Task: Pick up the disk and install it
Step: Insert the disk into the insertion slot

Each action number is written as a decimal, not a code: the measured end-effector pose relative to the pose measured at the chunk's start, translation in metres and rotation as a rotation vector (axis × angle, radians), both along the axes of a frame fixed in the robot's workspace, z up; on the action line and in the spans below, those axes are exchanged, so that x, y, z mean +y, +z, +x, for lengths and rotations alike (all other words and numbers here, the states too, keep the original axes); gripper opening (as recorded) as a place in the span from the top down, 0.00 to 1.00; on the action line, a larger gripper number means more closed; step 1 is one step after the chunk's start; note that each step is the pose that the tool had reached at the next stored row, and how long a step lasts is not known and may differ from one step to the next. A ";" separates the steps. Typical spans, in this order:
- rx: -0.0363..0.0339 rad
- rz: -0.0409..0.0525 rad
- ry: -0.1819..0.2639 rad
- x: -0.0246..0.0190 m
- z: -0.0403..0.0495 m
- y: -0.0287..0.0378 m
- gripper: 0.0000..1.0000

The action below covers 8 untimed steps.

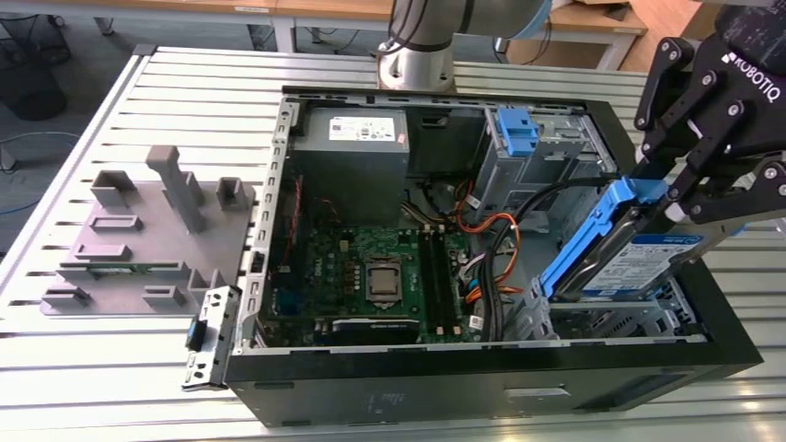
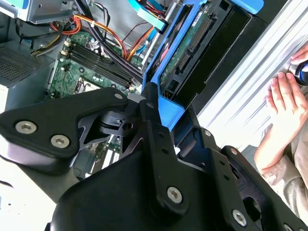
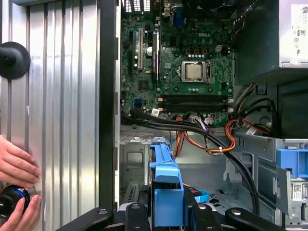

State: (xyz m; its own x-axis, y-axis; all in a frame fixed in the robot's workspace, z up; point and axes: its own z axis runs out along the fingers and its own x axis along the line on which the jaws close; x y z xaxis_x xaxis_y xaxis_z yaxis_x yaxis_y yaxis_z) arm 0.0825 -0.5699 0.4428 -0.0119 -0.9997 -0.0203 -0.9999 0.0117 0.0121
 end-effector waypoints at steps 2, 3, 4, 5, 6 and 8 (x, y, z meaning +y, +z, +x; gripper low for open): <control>0.0000 0.0000 0.000 0.0000 0.0000 -0.0026 0.64; 0.0000 -0.0001 0.000 0.0000 0.0000 -0.0041 0.64; 0.0000 0.0000 0.000 0.0000 0.0000 -0.0057 0.64; 0.0000 0.0000 0.000 0.0000 0.0000 -0.0072 0.64; 0.0000 0.0000 0.000 0.0000 0.0000 -0.0088 0.64; 0.0000 0.0000 0.000 0.0000 0.0000 -0.0121 0.64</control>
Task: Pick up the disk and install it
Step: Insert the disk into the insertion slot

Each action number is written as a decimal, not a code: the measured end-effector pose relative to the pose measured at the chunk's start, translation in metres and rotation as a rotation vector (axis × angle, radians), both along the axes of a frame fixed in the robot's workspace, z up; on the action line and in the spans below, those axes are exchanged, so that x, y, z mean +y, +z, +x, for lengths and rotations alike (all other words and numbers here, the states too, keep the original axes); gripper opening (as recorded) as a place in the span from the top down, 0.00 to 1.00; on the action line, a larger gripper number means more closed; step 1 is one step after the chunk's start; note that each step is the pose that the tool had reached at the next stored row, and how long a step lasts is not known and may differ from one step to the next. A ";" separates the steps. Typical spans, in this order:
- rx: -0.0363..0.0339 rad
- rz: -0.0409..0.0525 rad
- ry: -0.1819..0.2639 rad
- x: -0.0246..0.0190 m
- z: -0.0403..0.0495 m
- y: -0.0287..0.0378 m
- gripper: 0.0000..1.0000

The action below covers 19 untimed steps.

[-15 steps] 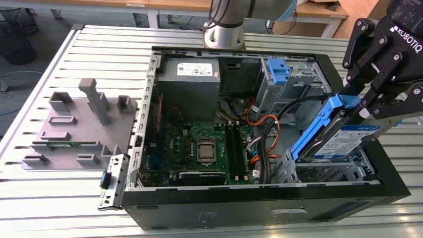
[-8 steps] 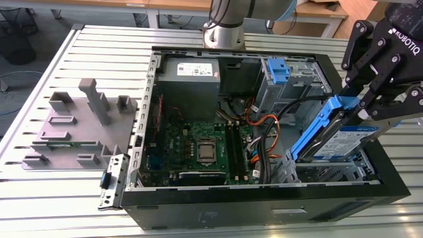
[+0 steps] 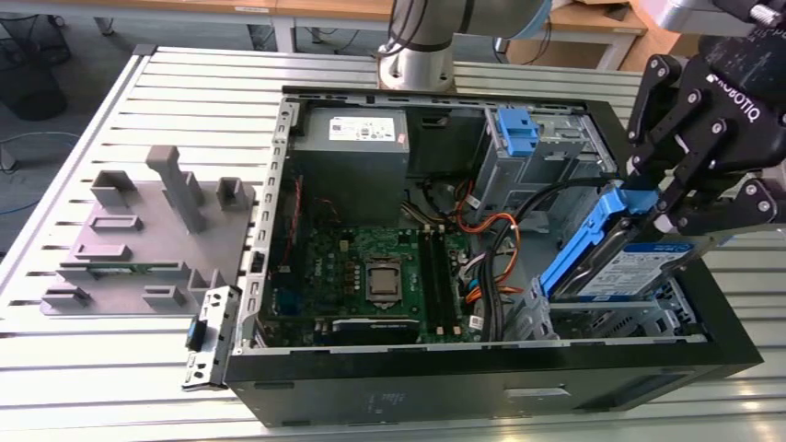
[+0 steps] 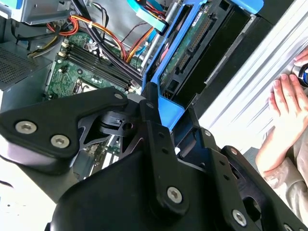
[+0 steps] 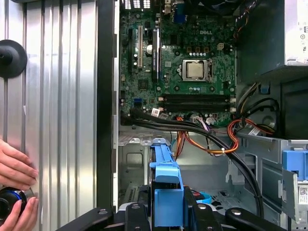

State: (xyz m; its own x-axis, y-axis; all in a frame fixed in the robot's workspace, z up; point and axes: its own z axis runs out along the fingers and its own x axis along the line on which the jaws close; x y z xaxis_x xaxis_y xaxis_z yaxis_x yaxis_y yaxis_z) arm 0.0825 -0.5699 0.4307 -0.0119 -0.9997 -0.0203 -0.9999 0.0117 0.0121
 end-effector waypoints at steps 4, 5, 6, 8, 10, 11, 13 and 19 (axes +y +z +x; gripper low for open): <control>0.0000 0.0000 0.000 0.0000 0.0000 -0.0068 0.64; 0.0000 0.0000 0.000 0.0000 0.0000 -0.0086 0.64; 0.0000 0.0000 0.000 0.0000 0.0000 -0.0106 0.64; 0.0000 -0.0001 0.000 0.0000 0.0000 -0.0141 0.64; 0.0000 0.0000 0.000 0.0000 0.0000 -0.0178 0.64; 0.0000 0.0000 0.000 0.0000 0.0000 -0.0195 0.64; 0.0000 0.0001 0.000 0.0000 0.0000 -0.0232 0.64; 0.0000 -0.0001 0.000 0.0000 0.0000 -0.0341 0.64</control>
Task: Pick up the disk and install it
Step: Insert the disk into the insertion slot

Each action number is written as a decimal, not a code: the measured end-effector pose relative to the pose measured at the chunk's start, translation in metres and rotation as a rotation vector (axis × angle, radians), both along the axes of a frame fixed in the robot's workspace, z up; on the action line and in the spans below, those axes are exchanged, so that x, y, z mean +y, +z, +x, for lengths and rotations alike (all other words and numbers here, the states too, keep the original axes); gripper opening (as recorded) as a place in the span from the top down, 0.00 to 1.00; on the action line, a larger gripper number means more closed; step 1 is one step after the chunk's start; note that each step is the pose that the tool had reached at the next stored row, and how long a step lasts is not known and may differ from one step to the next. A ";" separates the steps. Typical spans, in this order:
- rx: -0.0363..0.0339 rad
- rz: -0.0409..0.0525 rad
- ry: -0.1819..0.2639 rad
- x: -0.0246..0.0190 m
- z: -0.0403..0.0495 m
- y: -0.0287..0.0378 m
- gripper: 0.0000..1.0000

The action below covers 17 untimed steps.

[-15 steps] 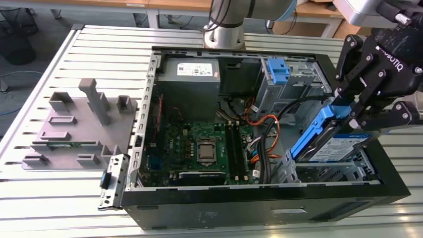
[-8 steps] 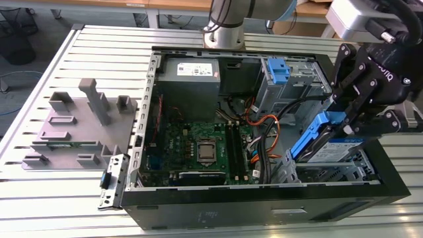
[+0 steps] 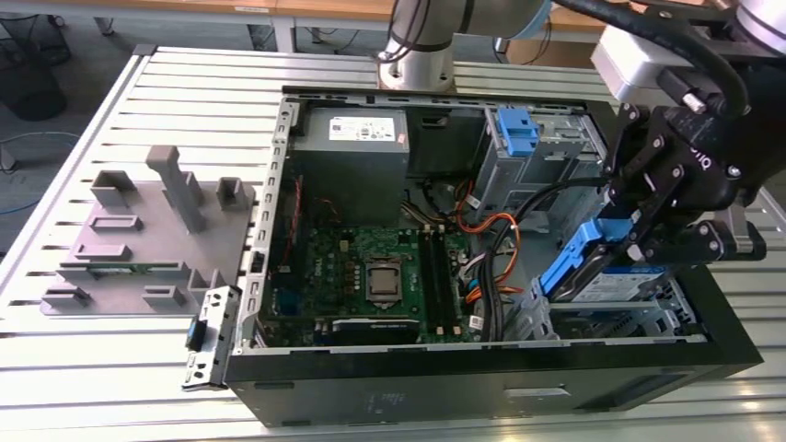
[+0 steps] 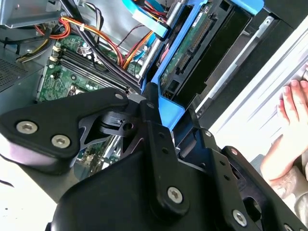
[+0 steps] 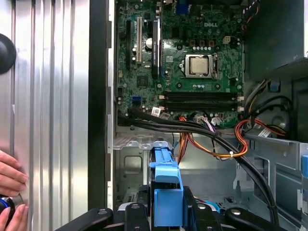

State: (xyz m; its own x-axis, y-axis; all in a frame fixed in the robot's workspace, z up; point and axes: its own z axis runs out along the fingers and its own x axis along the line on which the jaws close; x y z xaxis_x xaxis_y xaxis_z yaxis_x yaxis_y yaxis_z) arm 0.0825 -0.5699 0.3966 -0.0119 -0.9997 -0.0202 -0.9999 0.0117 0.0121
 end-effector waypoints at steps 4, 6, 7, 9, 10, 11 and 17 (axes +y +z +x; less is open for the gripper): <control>0.0000 -0.0006 0.000 0.0000 0.0000 -0.0069 0.64; 0.0000 -0.0007 0.000 0.0000 0.0000 -0.0106 0.64; 0.0000 -0.0007 0.000 0.0000 0.0000 -0.0124 0.64; 0.0000 -0.0014 0.000 0.0000 0.0000 -0.0135 0.64; 0.0000 -0.0015 0.000 0.0000 0.0000 -0.0135 0.64; 0.0000 -0.0016 0.000 0.0000 0.0000 -0.0135 0.64; 0.0000 -0.0014 0.000 0.0000 0.0000 -0.0137 0.64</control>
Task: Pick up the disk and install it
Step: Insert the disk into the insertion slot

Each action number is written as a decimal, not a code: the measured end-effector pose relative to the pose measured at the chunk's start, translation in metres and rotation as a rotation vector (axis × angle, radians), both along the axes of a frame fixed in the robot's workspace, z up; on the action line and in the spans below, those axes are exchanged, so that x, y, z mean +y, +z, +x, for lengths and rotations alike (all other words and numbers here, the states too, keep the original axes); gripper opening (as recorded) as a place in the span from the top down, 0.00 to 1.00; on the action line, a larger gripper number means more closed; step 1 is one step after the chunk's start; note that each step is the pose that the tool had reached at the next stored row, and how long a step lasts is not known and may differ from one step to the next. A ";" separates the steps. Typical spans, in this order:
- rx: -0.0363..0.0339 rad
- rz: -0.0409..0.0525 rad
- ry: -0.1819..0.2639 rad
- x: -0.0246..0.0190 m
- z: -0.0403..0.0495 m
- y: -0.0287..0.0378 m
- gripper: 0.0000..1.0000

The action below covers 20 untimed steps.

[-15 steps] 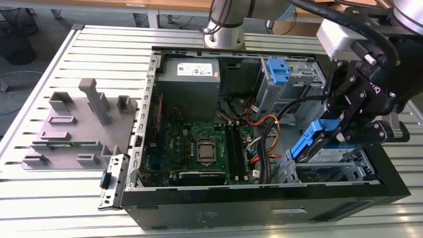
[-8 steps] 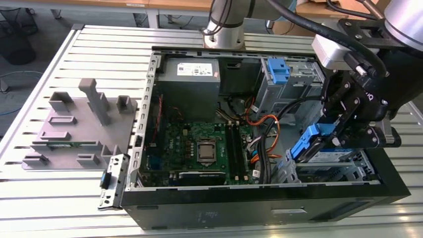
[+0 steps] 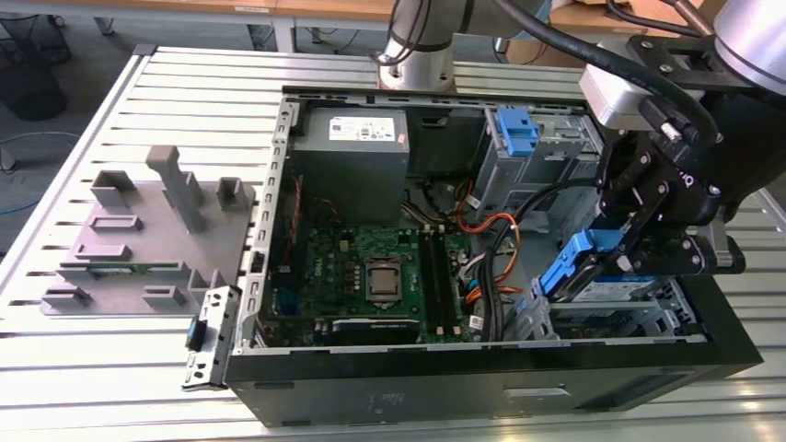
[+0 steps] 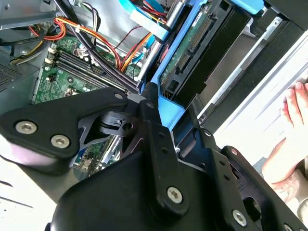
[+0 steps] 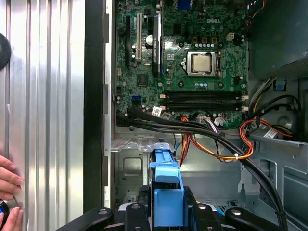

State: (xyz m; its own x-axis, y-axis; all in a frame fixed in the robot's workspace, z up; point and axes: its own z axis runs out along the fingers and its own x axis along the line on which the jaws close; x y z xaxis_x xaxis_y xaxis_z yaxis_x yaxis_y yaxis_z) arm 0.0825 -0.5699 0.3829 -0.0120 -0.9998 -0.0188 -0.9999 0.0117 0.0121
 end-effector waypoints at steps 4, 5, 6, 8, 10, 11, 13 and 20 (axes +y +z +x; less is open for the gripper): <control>0.0000 -0.0001 0.000 0.0000 0.0000 0.0000 0.63; 0.0000 -0.0001 0.000 0.0000 0.0000 0.0000 0.56; 0.0000 0.0001 0.000 0.0000 0.0000 0.0000 0.56; 0.0000 0.0001 0.000 0.0000 0.0000 0.0000 0.56; -0.0006 0.0002 0.000 0.0000 -0.0004 -0.0001 0.56; -0.0057 0.0005 0.000 0.0000 -0.0011 -0.0010 0.56; -0.0172 0.0001 0.000 0.0000 -0.0023 -0.0028 0.56; -0.0283 -0.0002 0.000 0.0000 -0.0012 -0.0076 0.56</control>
